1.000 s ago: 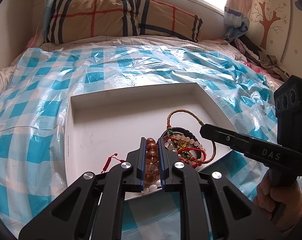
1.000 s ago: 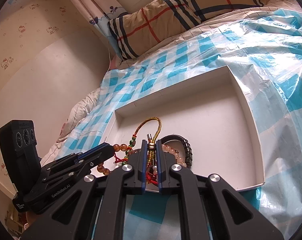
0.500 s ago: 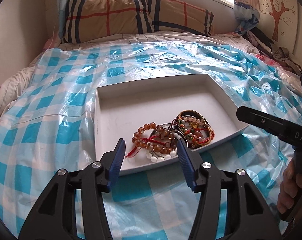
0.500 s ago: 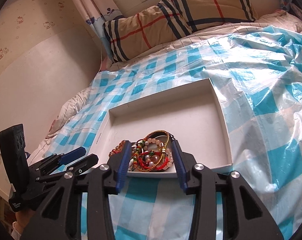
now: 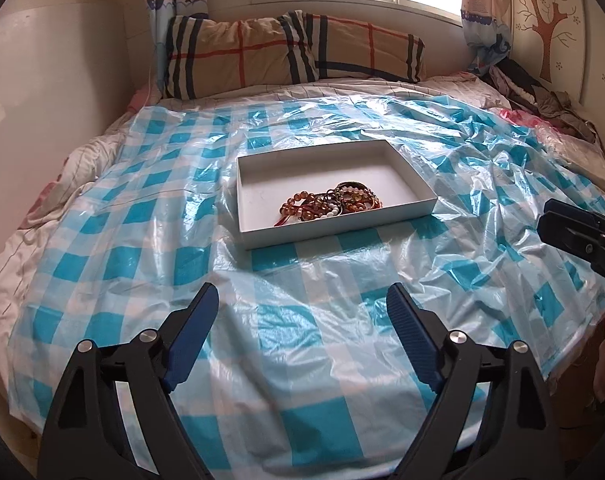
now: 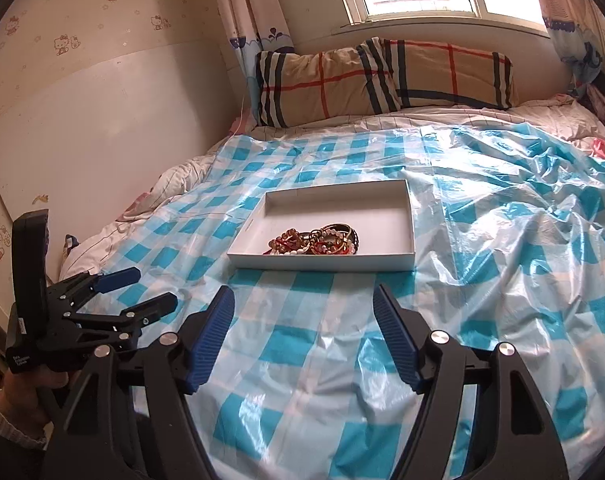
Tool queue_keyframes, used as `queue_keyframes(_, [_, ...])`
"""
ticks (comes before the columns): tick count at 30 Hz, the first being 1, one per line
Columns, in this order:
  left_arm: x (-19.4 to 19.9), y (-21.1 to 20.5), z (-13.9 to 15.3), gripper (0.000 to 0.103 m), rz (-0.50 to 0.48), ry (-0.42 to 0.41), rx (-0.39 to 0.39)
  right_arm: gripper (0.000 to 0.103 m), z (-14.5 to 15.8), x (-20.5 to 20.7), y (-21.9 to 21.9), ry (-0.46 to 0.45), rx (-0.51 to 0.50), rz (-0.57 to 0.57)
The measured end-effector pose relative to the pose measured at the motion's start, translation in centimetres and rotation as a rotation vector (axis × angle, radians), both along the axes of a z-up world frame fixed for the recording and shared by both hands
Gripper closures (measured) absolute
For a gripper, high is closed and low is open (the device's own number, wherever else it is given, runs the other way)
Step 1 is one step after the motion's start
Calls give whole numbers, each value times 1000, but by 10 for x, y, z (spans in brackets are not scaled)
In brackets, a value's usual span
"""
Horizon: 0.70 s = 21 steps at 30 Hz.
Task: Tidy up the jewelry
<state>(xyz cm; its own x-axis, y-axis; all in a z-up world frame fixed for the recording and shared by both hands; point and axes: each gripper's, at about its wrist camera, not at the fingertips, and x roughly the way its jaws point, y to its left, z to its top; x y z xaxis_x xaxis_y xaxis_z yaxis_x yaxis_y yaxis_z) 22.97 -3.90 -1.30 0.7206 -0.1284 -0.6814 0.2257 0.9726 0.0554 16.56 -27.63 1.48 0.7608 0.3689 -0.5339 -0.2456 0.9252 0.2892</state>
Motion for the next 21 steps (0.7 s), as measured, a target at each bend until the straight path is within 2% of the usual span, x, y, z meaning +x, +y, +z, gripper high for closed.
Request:
queue_keyframes(6, [-55, 14, 23, 16, 19, -51, 3, 27, 6, -59, -4, -25, -73, -15])
queue_keyframes(11, [-87, 28, 37, 14, 33, -71, -21, 27, 5, -101, -18, -26, -56, -77])
queue_keyframes(16, [-115, 36, 41, 13, 26, -71, -10, 24, 4, -137, -33, -36, -53, -137])
queue_keyframes(21, [-142, 41, 40, 12, 18, -68, -14, 23, -4, -161, -33, 2, -38, -151])
